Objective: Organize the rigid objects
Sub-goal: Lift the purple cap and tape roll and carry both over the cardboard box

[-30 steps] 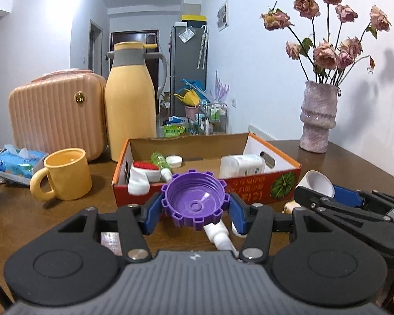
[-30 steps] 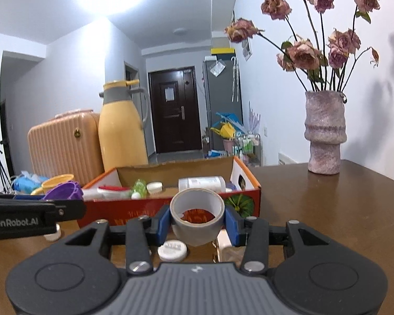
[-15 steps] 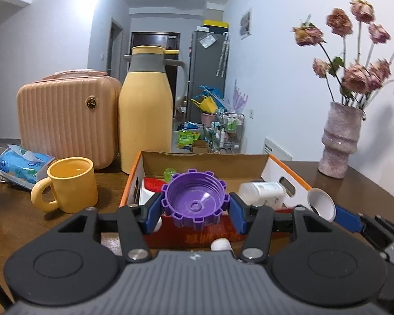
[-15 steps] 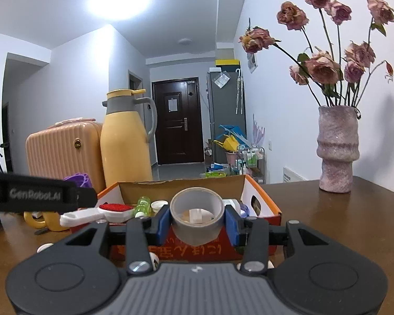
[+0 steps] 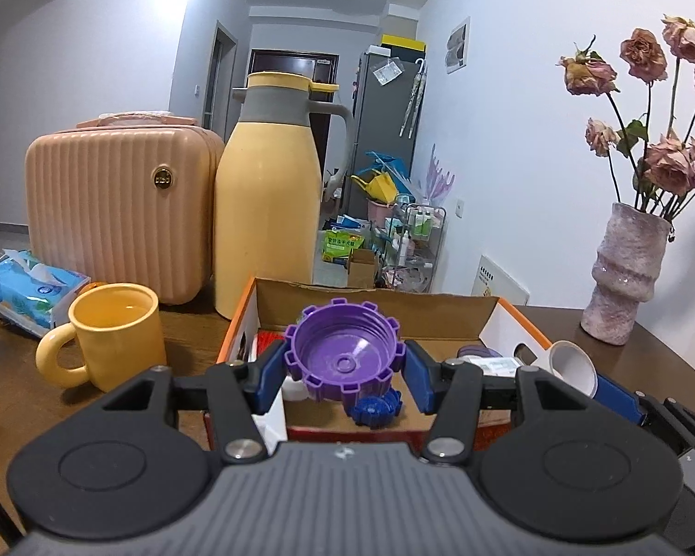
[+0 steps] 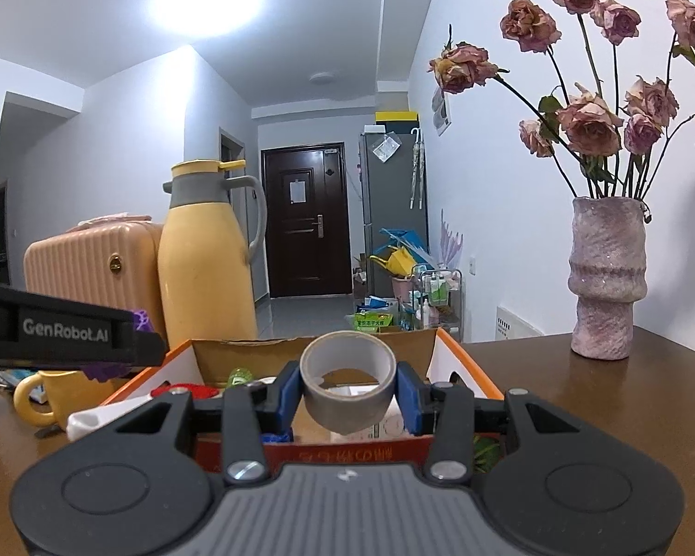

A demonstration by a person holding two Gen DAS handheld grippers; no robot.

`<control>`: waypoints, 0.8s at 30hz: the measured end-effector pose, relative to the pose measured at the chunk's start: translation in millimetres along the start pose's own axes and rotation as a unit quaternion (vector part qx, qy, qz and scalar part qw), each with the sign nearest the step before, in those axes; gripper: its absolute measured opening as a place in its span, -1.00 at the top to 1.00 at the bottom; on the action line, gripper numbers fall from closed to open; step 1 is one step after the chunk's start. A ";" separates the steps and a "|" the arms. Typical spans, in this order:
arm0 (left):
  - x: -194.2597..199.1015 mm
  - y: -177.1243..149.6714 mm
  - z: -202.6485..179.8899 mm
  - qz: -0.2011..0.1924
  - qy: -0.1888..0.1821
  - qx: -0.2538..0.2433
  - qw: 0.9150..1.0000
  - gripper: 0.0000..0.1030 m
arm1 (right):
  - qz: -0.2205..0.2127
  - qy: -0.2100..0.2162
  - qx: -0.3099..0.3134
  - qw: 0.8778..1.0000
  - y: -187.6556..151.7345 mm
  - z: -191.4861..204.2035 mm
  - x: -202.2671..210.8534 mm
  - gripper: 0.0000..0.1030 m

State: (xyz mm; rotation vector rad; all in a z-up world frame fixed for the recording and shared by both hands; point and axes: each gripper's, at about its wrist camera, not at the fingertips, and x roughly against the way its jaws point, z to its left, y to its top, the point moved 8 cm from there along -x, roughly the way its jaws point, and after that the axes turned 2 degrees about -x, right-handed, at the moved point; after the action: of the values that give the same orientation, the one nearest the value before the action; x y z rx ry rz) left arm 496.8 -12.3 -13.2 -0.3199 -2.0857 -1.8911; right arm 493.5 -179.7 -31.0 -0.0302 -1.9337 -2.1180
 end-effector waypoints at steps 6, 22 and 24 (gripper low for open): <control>-17.6 8.2 3.1 0.000 0.005 0.005 1.000 -0.06 | 0.001 -0.007 -0.001 1.000 3.4 -0.5 -19.0 0.18; -62.2 16.4 9.6 0.021 0.011 0.002 1.000 -0.06 | 0.012 -0.017 0.003 1.000 6.8 -2.5 -67.6 0.18; -65.7 17.2 10.8 0.021 0.012 0.001 1.000 -0.06 | 0.014 -0.017 0.003 1.000 7.2 -3.4 -72.8 0.18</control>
State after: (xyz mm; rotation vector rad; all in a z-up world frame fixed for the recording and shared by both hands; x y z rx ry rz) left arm 563.2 2.8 -22.5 -0.3358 -2.0488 -1.8590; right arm 565.6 -170.1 -38.7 -0.0922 -1.9478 -2.1078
